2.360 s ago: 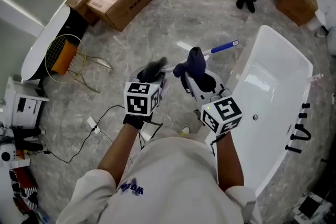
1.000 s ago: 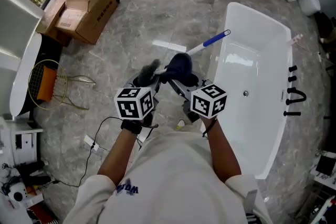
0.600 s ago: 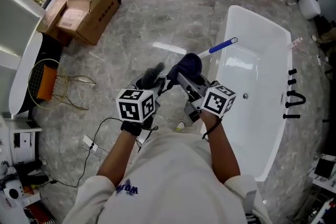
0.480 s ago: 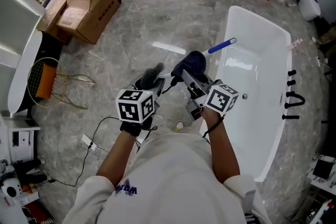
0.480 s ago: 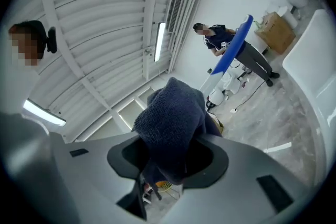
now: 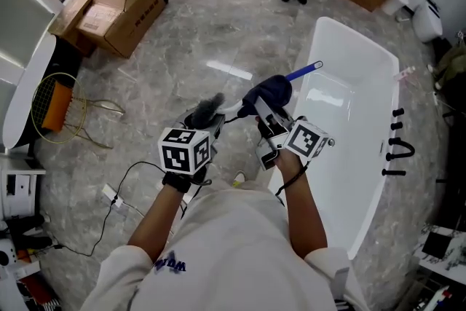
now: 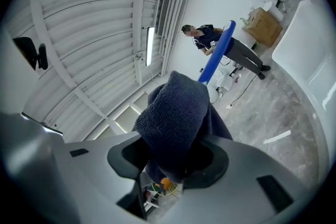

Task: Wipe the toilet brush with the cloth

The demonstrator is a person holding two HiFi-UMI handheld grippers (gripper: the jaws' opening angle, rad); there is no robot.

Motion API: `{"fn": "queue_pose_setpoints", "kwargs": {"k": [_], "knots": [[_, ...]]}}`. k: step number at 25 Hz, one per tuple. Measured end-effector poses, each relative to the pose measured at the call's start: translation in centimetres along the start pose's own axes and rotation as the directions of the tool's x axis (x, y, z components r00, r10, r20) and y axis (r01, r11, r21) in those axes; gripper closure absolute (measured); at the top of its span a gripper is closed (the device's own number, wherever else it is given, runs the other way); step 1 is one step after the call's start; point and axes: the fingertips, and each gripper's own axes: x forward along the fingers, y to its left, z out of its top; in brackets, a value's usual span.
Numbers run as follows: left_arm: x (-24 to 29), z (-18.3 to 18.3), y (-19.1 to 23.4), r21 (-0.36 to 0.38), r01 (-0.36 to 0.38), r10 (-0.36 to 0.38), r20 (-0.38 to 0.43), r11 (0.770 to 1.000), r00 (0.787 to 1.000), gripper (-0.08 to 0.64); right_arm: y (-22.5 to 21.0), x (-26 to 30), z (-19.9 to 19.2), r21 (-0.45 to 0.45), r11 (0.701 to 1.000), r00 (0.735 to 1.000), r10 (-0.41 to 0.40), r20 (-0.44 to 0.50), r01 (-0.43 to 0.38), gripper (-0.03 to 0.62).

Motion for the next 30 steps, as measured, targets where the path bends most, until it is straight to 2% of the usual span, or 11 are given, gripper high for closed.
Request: {"fn": "queue_pose_setpoints", "kwargs": {"k": [7,14,23,30], "knots": [[0.2,0.5,0.6,-0.022,-0.01,0.011,0.009,1.0,1.0,0.371,1.9,1.9,-2.5,-0.008,0.999,0.996,0.044,-0.08,-0.045,0.431],[0.3,0.3,0.7,-0.022,-0.02,0.021,0.007,1.0,1.0,0.371,2.8,2.6,-5.5,0.009,0.995,0.979,0.099,-0.18,-0.099,0.433],[0.9,1.0,1.3,-0.038,-0.032,0.033,0.021,0.999,0.999,0.371,2.0,3.5,-3.7,-0.094,0.993,0.978,0.046,-0.202,-0.066,0.417],[-1.4,-0.6,3.1,-0.041,-0.033,0.035,0.043,0.999,0.998,0.371,1.3,3.6,-2.8,-0.106,0.994,0.988,0.013,-0.155,-0.03,0.417]]}}
